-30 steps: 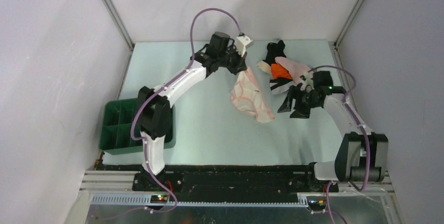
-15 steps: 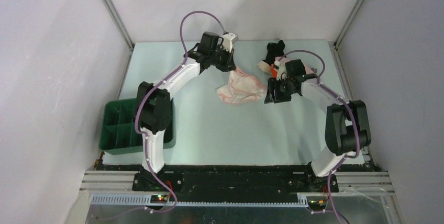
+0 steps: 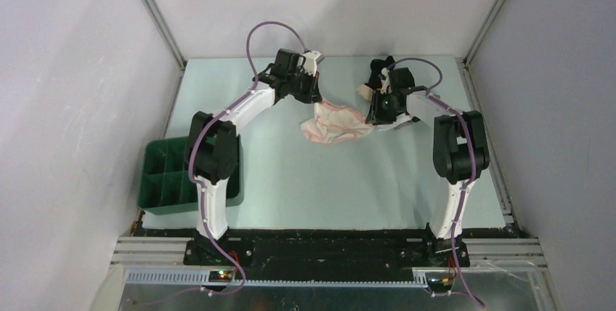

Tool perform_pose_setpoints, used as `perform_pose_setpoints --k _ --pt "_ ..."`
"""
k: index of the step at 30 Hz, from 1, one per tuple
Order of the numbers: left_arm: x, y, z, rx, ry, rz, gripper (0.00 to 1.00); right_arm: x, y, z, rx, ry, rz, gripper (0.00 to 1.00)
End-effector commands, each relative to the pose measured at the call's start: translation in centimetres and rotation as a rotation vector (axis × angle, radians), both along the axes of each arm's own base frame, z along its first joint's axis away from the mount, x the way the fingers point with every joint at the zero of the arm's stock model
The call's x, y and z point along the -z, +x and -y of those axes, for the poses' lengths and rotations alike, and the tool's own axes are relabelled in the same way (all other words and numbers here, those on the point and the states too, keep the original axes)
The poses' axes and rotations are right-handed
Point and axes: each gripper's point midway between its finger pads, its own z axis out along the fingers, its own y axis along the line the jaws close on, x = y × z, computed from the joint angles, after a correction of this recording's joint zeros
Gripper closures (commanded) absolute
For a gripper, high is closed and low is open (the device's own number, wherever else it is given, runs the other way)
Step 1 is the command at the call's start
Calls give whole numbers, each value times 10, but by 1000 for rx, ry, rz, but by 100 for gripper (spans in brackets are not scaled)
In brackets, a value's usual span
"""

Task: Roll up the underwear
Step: Flatten out the underwear at the center of the board.

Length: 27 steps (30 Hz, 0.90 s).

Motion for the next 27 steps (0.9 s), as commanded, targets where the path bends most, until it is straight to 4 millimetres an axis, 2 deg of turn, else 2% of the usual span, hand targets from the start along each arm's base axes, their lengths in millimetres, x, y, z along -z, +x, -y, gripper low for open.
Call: perform_pose_setpoints --k 1,5,11,15,19,23,27 --pt "-14 0 3 6 -15 36 100 0 17 4 125 -50 -21 66" --pt "-19 -1 4 11 -7 52 100 14 12 12 190 -109 -66 66" --pt "-16 -5 7 22 -4 45 100 23 9 23 280 -142 -106 67" --pt "-17 -4 8 22 -7 46 100 30 5 23 301 -141 -131 62" --pt "-20 -3 8 21 -2 57 100 36 13 18 298 -94 -131 62" --pt "-19 -4 7 21 5 56 100 39 22 5 259 -29 -130 70" --pt "-20 -4 4 23 16 58 100 43 14 -2 218 -18 -145 90"
